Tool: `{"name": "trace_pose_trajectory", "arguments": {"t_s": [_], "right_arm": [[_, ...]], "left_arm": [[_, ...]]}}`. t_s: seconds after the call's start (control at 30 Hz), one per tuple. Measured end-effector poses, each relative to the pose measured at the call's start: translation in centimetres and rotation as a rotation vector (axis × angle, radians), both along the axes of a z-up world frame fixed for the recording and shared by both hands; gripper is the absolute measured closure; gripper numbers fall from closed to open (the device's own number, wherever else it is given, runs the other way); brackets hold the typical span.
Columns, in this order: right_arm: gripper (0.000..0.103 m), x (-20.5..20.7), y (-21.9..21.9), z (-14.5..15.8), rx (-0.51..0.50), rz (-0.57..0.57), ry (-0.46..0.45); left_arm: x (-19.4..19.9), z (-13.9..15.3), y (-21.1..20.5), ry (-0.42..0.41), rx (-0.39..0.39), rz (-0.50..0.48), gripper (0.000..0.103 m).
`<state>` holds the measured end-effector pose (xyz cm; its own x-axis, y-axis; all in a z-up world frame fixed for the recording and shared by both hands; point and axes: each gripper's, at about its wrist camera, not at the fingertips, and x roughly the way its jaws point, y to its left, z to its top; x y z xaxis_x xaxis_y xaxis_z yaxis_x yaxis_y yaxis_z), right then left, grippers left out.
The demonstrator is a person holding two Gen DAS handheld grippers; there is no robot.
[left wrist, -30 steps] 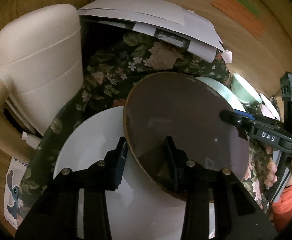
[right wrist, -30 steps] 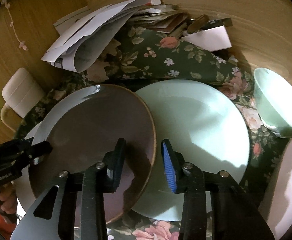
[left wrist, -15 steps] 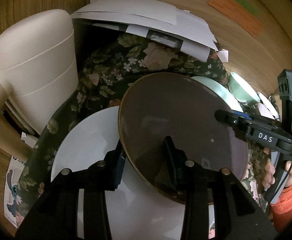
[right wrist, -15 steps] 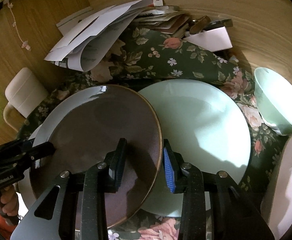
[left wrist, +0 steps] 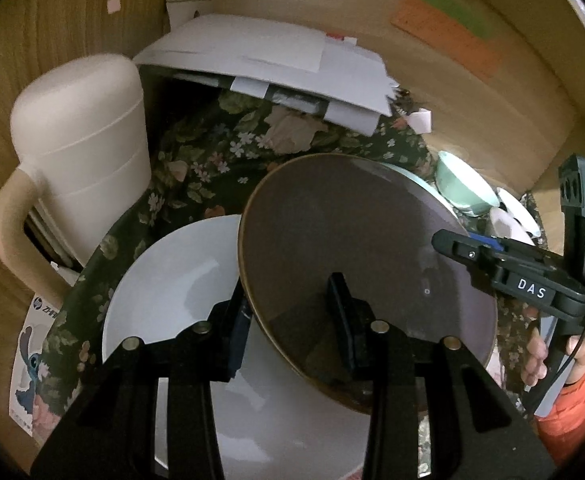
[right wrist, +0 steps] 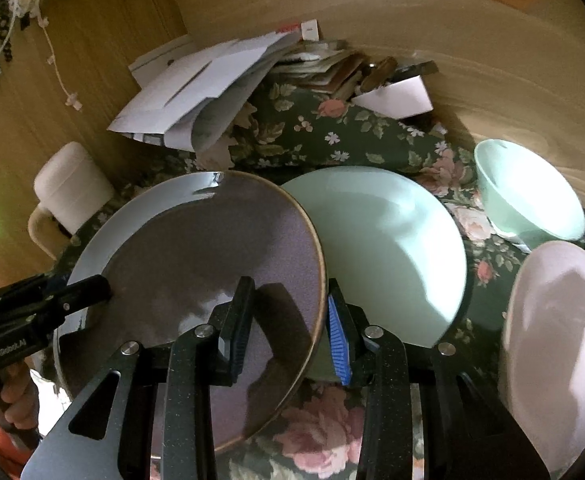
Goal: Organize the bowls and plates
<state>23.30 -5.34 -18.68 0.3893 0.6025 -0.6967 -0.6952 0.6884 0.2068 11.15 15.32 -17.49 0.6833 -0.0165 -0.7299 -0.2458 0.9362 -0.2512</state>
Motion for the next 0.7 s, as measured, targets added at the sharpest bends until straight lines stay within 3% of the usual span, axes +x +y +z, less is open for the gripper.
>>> {"name": "trace_pose_trajectory", "arguments": {"t_s": [0.7], "right_arm": [[0.071, -5.2, -6.4, 2.6, 0.048, -0.094, -0.051]], "left_arm": [[-2.8, 2.5, -4.8, -0.065, 0.018, -0.093, 0.066]]}}
